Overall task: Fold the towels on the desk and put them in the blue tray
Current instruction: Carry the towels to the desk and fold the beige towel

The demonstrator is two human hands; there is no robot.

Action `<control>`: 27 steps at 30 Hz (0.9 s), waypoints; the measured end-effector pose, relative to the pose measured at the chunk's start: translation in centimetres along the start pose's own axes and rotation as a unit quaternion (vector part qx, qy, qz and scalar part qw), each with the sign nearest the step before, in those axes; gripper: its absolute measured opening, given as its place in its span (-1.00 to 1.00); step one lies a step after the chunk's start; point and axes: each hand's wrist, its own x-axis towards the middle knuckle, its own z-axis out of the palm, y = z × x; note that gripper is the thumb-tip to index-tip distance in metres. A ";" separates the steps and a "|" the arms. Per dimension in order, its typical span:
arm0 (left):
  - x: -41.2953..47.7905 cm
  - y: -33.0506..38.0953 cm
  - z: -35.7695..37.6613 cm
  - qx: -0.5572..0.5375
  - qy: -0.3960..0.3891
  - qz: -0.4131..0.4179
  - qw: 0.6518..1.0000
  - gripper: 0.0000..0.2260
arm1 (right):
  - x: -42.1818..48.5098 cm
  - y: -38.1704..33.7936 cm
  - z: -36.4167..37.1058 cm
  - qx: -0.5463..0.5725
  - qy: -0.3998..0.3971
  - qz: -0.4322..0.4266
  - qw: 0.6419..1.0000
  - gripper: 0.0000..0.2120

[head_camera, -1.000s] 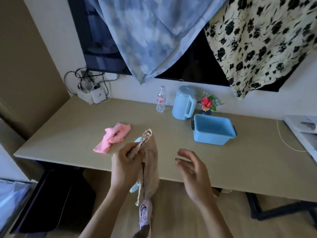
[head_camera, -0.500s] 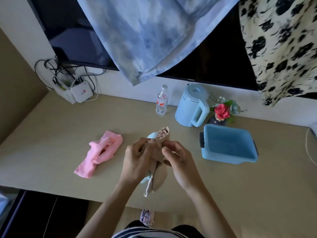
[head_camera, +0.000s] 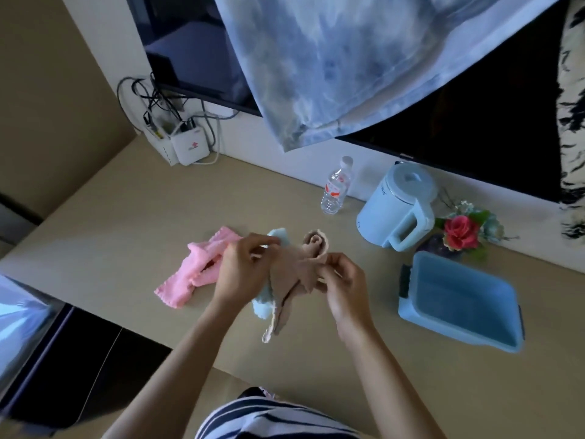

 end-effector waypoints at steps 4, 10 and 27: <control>3.5 -3.5 -1.3 0.079 0.041 -0.055 0.994 -0.84 | -0.2 0.0 -1.0 0.024 0.009 0.010 1.000 -0.92; 6.8 -8.0 -2.2 0.213 0.034 -0.077 0.973 -0.74 | -1.0 -0.5 -2.2 0.018 0.023 0.021 0.999 -0.84; 0.7 1.4 4.3 -0.005 -0.295 0.164 0.941 -0.67 | -1.5 -2.6 -6.1 0.000 0.043 -0.007 0.999 -0.83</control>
